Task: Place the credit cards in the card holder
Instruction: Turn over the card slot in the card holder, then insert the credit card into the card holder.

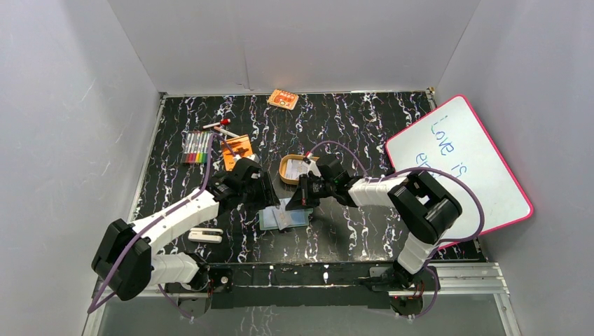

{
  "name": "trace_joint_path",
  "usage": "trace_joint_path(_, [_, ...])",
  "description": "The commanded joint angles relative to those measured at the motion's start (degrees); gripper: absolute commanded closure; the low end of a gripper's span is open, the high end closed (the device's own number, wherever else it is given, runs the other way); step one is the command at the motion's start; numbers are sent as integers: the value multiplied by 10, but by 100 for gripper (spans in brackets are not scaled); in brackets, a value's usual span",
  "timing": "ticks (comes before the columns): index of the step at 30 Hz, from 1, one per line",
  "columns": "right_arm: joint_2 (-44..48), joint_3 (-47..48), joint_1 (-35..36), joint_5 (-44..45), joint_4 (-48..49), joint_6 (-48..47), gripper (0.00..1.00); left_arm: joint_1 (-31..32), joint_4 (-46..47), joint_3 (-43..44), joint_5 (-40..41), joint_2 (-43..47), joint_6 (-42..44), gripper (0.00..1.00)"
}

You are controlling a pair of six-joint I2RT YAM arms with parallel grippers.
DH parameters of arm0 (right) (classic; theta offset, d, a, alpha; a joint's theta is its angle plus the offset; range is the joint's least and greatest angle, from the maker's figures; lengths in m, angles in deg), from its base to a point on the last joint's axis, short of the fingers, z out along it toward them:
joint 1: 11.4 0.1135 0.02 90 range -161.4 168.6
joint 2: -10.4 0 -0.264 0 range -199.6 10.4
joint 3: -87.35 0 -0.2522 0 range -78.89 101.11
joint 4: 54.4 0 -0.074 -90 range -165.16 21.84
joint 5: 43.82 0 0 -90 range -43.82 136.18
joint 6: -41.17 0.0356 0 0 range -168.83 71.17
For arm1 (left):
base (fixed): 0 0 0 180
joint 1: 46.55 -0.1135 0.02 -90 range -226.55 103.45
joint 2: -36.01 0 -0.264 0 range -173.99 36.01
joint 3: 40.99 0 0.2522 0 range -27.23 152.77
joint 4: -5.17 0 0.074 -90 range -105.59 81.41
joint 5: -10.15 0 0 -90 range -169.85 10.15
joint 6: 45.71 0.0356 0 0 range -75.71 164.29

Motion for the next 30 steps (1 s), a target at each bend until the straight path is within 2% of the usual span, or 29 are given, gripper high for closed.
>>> trace_joint_path(1, [1, 20, 5, 16, 1, -6, 100, 2, 6, 3, 2, 13, 5, 50])
trace_joint_path(8, [34, -21, 5, 55, 38, 15, 100, 0, 54, -46, 9, -21, -3, 70])
trace_joint_path(14, [42, -31, 4, 76, 41, 22, 100, 1, 74, -67, 17, -48, -13, 78])
trace_joint_path(19, [46, -31, 0, 81, 28, 13, 100, 0, 63, -74, 42, -48, -16, 82])
trace_joint_path(30, [47, -44, -5, 82, 49, 32, 100, 1, 62, -84, 43, -40, -19, 82])
